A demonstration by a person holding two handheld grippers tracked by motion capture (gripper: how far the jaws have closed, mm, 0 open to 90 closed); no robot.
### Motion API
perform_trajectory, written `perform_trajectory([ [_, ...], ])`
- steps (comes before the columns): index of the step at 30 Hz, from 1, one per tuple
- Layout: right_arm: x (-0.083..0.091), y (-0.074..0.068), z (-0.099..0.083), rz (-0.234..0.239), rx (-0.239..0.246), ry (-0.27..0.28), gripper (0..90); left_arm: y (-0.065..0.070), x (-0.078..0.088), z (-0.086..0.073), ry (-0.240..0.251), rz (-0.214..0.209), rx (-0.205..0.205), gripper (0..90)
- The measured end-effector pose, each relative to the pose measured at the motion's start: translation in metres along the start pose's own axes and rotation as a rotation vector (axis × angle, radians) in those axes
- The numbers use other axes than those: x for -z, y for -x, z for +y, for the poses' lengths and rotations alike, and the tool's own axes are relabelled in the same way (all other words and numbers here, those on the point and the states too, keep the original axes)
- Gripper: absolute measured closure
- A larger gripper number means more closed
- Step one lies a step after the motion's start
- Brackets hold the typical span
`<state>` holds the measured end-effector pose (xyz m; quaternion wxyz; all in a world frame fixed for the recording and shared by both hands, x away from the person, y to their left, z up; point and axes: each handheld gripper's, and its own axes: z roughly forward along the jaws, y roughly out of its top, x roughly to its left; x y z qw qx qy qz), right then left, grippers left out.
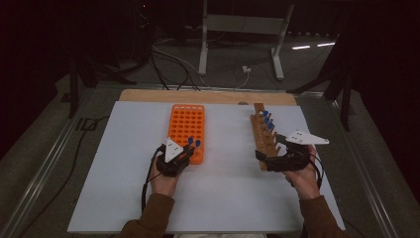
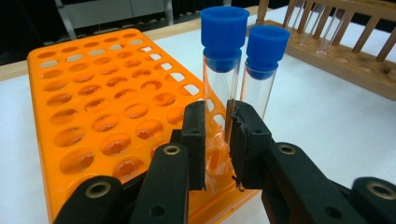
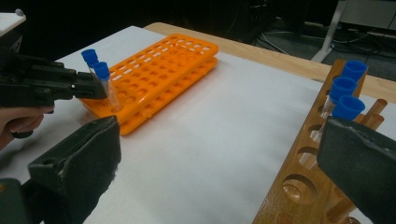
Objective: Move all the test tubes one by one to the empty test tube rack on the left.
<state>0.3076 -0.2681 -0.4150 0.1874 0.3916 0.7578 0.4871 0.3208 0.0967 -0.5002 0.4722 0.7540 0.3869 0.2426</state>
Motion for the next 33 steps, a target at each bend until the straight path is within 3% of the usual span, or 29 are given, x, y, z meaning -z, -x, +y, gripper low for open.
perform_trajectory([
  [9, -0.003, 0.0, -0.002, 0.004, 0.0, -0.008, 0.0, 0.002, -0.002, -0.003, -0.04, 0.003, -0.016, 78.2],
  [20, -0.004, 0.001, -0.003, 0.005, -0.004, -0.008, 0.0, 0.001, -0.002, -0.005, -0.047, -0.004, -0.014, 77.0],
  [27, -0.005, 0.001, -0.004, -0.002, -0.004, -0.011, 0.0, -0.005, 0.005, -0.002, -0.012, -0.016, 0.04, 50.0],
  [33, -0.006, 0.001, -0.002, -0.012, 0.009, -0.018, 0.0, -0.008, 0.022, 0.005, 0.037, -0.035, 0.047, 39.9],
])
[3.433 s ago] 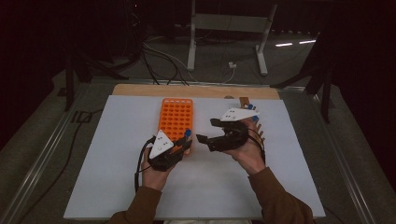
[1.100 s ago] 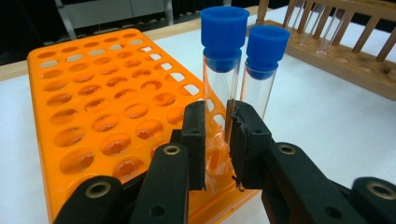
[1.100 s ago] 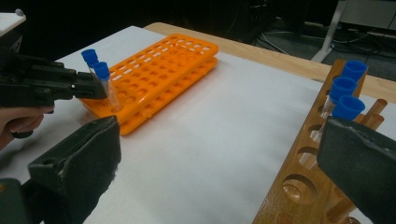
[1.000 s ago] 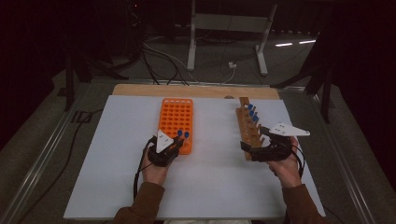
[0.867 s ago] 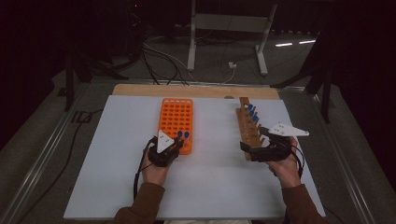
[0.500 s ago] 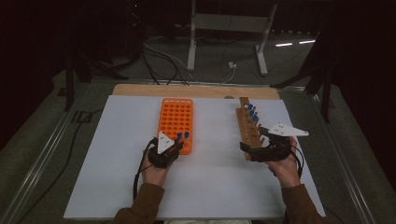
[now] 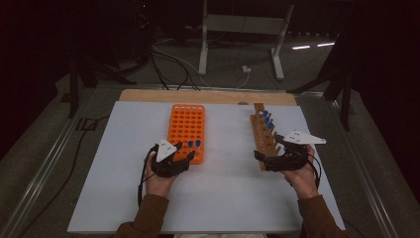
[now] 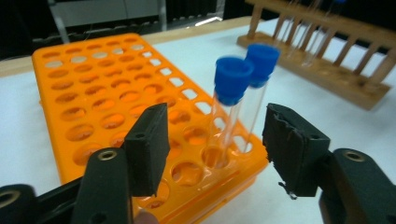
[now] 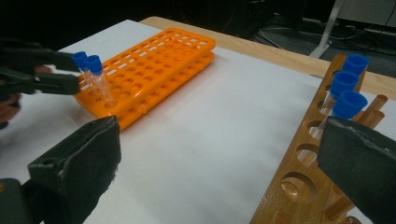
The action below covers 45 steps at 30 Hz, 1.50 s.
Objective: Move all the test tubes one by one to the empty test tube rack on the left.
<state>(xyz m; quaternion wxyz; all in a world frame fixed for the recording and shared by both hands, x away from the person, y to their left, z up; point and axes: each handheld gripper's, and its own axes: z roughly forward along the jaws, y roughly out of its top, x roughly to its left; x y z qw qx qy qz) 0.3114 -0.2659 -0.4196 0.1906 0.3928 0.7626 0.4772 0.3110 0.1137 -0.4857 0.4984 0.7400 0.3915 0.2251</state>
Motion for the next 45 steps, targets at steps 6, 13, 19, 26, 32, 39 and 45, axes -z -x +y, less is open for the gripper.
perform_trajectory([
  [6, 0.003, 0.003, 0.006, -0.026, 0.01, 0.005, 0.0, -0.002, 0.023, 0.006, 0.01, 0.009, -0.006, 17.0],
  [13, 0.004, 0.013, 0.011, -0.071, -0.004, 0.013, 0.0, -0.015, 0.045, 0.0, 0.028, 0.036, 0.029, 0.6],
  [19, -0.005, 0.025, 0.014, -0.105, -0.033, -0.004, 2.1, -0.023, 0.053, -0.001, 0.052, 0.077, 0.039, 0.6],
  [26, -0.023, 0.037, 0.022, -0.135, -0.041, -0.048, 9.1, -0.03, 0.051, -0.005, 0.046, 0.102, 0.065, 0.6],
  [32, -0.04, 0.046, 0.029, -0.23, -0.011, -0.11, 24.5, -0.029, 0.049, -0.006, 0.033, 0.096, 0.067, 0.6],
  [39, -0.056, 0.055, 0.024, -0.249, -0.048, -0.154, 52.1, -0.029, 0.047, -0.007, 0.026, 0.099, 0.07, 0.7],
  [45, -0.062, 0.06, 0.019, -0.217, -0.071, -0.179, 67.7, -0.029, 0.046, -0.007, 0.02, 0.096, 0.071, 0.7],
])
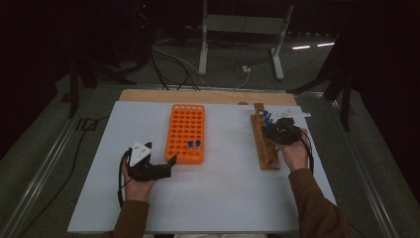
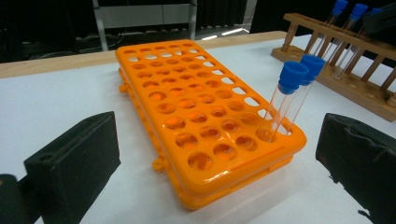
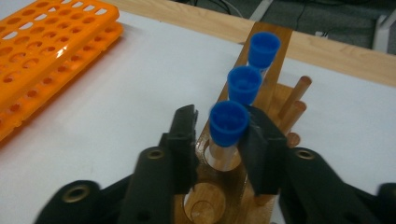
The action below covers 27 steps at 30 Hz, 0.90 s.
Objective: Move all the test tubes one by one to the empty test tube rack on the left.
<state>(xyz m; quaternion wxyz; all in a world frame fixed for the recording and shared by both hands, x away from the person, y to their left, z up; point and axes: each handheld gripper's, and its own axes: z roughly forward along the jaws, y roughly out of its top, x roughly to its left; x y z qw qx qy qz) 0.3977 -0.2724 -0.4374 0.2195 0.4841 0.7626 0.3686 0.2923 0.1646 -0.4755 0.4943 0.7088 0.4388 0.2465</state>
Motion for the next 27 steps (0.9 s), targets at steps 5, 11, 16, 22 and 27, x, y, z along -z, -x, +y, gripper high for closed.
perform_trajectory([
  [5, -0.0061, -0.0006, -0.0021, -0.001, -0.013, -0.006, 73.4, 0.0008, -0.0011, -0.0004, -0.003, -0.003, 0.001, 0.7],
  [11, -0.008, -0.0014, -0.0034, -0.014, -0.01, 0.001, 75.3, 0.0009, -0.0012, -0.0006, -0.004, -0.003, -0.001, 0.7],
  [16, -0.0069, -0.0008, -0.006, -0.022, -0.021, 0.003, 75.7, 0.0014, -0.002, -0.0012, -0.009, -0.005, -0.003, 0.7],
  [22, -0.0063, 0.0005, -0.0065, -0.025, -0.024, -0.008, 76.5, 0.0016, -0.0025, -0.0015, -0.01, -0.006, -0.002, 0.7],
  [27, -0.0035, 0.0009, -0.0062, -0.024, -0.022, -0.003, 76.7, 0.0009, -0.0024, -0.0019, -0.008, -0.004, -0.002, 0.7],
])
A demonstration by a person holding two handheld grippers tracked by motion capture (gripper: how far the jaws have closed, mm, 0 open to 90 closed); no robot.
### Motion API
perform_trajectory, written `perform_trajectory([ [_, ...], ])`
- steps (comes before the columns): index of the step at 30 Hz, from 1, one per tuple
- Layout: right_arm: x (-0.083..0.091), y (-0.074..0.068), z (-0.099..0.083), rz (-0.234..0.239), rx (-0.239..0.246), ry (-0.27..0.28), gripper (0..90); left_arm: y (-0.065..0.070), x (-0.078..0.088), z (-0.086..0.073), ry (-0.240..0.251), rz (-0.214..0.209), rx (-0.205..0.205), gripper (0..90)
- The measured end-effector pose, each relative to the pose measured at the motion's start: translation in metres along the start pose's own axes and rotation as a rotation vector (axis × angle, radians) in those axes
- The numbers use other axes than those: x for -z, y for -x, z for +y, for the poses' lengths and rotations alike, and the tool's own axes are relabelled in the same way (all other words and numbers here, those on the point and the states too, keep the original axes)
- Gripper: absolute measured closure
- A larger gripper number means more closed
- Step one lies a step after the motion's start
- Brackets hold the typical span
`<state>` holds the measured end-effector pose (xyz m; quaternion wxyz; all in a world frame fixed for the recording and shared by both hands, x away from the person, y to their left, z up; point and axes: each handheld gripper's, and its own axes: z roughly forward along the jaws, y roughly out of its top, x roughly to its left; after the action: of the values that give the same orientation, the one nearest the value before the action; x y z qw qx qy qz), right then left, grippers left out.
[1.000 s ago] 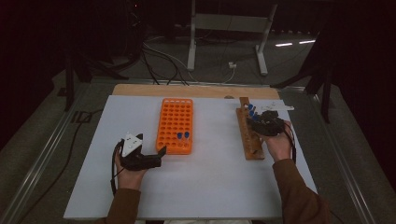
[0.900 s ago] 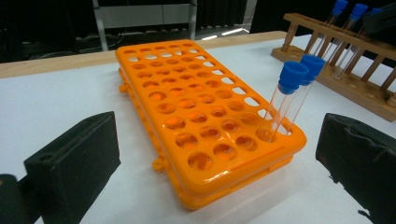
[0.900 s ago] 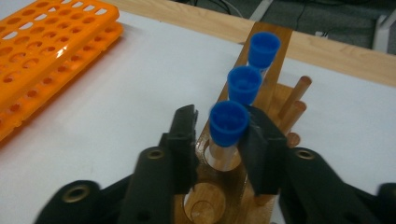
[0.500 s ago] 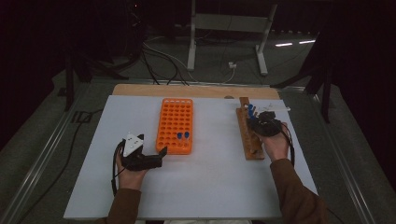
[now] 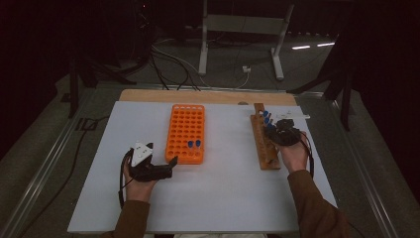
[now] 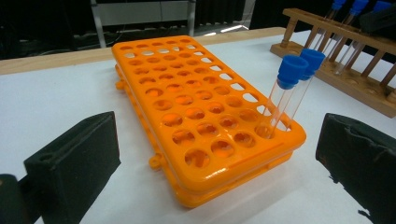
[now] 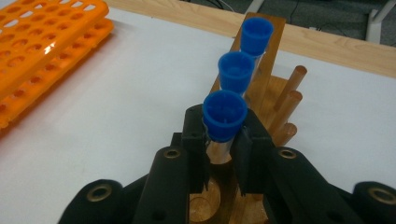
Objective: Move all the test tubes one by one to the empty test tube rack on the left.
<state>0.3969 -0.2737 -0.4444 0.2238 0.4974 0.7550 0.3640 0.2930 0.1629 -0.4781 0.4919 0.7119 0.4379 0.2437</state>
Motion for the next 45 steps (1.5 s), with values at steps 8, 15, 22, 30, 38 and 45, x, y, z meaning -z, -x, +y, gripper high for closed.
perform_trajectory([
  [8, 0.007, -0.001, 0.004, -0.008, 0.012, 0.017, 76.7, 0.0, 0.0, 0.0, 0.002, 0.0, 0.001, 0.7],
  [15, 0.014, -0.001, 0.008, -0.013, 0.023, 0.032, 76.7, 0.0, 0.0, 0.0, 0.0, 0.0, 0.0, 0.7],
  [22, 0.02, -0.002, 0.012, -0.011, 0.032, 0.04, 76.7, 0.0, 0.0, 0.0, 0.002, 0.001, 0.001, 0.7],
  [30, 0.025, -0.002, 0.017, -0.012, 0.036, 0.051, 76.7, 0.0, 0.0, -0.001, 0.001, 0.001, -0.001, 0.7],
  [38, 0.028, -0.001, 0.021, -0.004, 0.028, 0.058, 76.7, 0.001, -0.001, -0.001, -0.002, -0.001, -0.007, 0.7],
  [45, 0.032, 0.0, 0.025, -0.007, 0.03, 0.065, 76.8, 0.001, 0.0, -0.001, 0.005, 0.003, -0.006, 0.7],
])
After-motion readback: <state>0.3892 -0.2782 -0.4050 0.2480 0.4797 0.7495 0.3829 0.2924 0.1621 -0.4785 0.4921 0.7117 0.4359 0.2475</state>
